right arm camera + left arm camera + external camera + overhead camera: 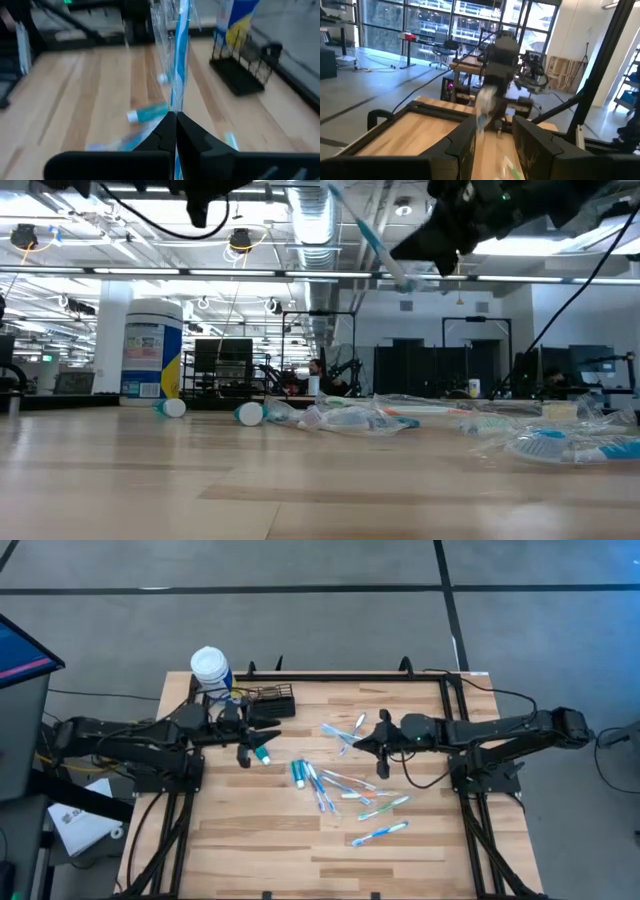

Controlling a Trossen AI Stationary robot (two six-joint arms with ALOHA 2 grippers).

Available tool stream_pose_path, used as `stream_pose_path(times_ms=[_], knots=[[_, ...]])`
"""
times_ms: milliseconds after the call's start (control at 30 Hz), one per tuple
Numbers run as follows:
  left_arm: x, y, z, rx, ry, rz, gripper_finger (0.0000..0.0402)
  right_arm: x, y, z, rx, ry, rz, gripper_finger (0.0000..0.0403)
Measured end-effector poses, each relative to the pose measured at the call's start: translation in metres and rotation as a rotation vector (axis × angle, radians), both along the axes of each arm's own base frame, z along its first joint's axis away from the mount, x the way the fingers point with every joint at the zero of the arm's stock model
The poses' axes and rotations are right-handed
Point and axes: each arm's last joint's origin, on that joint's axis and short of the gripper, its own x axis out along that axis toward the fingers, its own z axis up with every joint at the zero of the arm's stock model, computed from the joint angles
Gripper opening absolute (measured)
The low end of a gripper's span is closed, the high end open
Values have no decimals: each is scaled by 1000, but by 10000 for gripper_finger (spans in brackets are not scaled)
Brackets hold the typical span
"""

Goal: Pick & Place toothbrushing station
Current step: Put the blue toothbrush into the black wire organizer

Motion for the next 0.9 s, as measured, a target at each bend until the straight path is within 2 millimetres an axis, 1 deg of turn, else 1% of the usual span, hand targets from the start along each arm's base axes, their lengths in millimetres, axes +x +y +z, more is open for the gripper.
stream_pose_path(times_ms=[333, 533, 667, 767, 900], knots=[[37, 2, -16, 12, -38, 4, 121, 3, 1, 10, 0, -108, 29, 0], [56, 2, -27, 15, -93, 4, 121, 3, 1, 11, -3, -123, 31, 0], [67, 3, -34, 53, -116, 8, 123, 4, 1, 11, -3, -123, 31, 0], [73, 3, -39, 61, -139, 10, 133, 4, 1, 11, -3, -123, 31, 0], [80, 3, -45, 62, -177, 10, 164, 4, 1, 11, -3, -124, 31, 0]])
